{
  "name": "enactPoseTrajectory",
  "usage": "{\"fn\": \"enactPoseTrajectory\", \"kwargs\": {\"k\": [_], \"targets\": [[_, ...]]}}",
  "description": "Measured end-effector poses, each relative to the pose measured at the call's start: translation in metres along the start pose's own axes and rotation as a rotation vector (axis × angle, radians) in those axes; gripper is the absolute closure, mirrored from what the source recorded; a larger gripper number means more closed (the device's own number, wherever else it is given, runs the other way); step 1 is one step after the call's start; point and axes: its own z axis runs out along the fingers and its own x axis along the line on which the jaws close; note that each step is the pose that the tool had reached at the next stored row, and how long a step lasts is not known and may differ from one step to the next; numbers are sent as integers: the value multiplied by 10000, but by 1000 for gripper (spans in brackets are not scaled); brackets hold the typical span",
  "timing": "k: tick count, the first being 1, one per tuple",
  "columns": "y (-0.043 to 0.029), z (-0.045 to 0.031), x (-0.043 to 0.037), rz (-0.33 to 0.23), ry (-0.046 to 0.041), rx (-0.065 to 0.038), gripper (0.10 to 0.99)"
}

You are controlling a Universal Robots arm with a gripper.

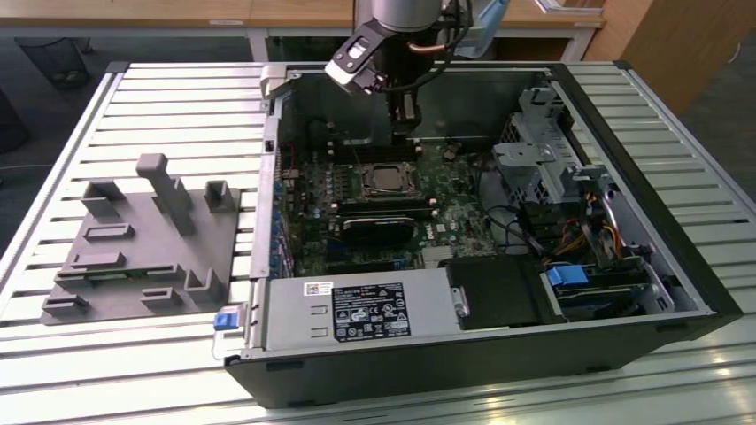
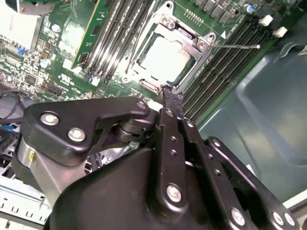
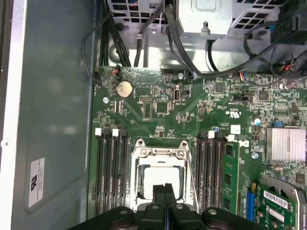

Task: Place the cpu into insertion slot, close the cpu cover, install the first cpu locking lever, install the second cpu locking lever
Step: 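Install the first cpu locking lever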

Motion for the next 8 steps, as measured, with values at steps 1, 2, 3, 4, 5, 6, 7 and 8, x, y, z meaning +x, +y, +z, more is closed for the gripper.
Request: {"fn": "enactPoseTrajectory", "kwargs": {"k": [1,2,3,4,5,6,7,8], "targets": [[0,0,0,-48,4,-1,980],[0,0,0,-176,10,-2,980],[0,-1,0,-340,15,-3,980],[0,-1,0,-508,24,-6,980],[0,-1,0,-696,33,-8,980],[0,-1,0,-862,40,-10,980],[0,-1,0,-991,51,-12,980],[0,-1,0,-1083,59,-14,980]]}}
